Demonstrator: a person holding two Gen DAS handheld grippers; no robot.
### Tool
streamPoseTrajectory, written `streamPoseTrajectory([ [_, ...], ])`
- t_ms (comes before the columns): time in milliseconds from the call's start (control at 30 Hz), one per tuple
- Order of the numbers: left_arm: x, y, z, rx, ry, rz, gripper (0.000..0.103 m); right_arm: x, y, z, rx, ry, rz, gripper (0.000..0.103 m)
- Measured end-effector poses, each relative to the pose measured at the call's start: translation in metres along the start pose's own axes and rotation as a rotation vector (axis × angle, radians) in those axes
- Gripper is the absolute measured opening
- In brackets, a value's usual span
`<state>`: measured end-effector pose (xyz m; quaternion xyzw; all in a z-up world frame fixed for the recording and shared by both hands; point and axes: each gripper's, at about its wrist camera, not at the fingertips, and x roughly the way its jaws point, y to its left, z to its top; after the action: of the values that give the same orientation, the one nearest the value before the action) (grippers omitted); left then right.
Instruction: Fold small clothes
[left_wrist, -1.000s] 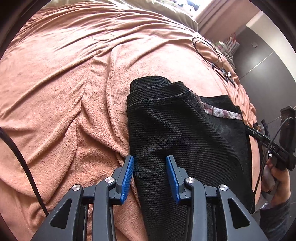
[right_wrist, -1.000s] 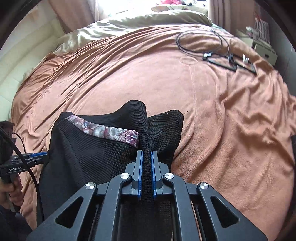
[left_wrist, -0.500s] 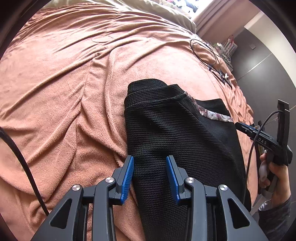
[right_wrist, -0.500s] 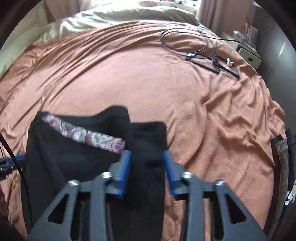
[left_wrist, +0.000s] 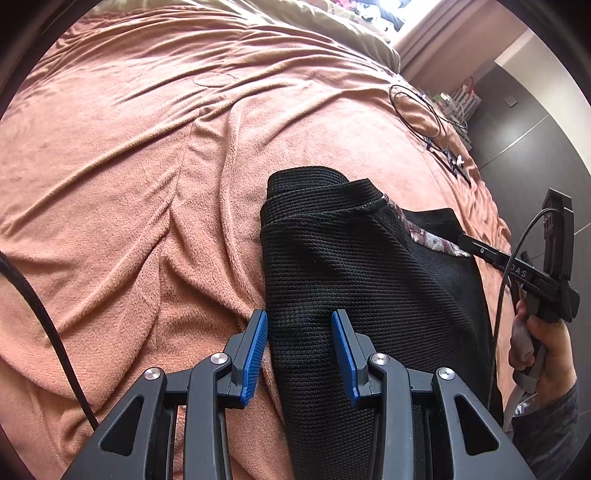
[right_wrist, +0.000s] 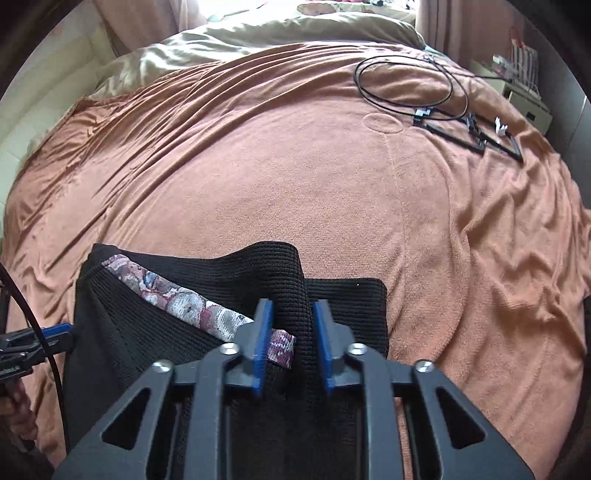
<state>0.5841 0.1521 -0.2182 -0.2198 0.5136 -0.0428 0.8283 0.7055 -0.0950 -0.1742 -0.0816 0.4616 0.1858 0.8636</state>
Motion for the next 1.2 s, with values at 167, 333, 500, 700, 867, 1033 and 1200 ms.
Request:
streamPoseTrajectory([
  [167,-0.003,0.001,0.0,-0.01,-0.003,-0.008,0.038,-0.02,0.016,0.002,-0.056,-0.031,-0.016,0.001],
  [333,-0.01,0.001,-0.001,-0.015,-0.015,-0.026,0.038,-0.053,0.037,-0.004,-0.102,-0.059,-0.007,0.0],
  [500,-0.022,0.005,0.002,-0.036,-0.045,-0.053,0.038,-0.073,0.072,-0.018,-0.176,-0.056,0.035,0.0],
  [700,-0.033,0.014,0.002,-0.062,-0.063,-0.076,0.038,-0.056,0.108,-0.043,-0.24,0.006,0.069,0.0],
  [867,-0.034,0.017,0.004,-0.077,-0.066,-0.085,0.038,-0.03,0.115,-0.047,-0.247,0.084,0.077,0.002],
  [1033,-0.03,0.016,0.005,-0.068,-0.058,-0.081,0.038,-0.044,0.112,-0.035,-0.251,0.097,0.121,0.019],
  [1200,-0.024,0.02,0.005,-0.08,-0.048,-0.065,0.038,-0.073,0.1,-0.024,-0.246,0.018,0.126,0.042],
])
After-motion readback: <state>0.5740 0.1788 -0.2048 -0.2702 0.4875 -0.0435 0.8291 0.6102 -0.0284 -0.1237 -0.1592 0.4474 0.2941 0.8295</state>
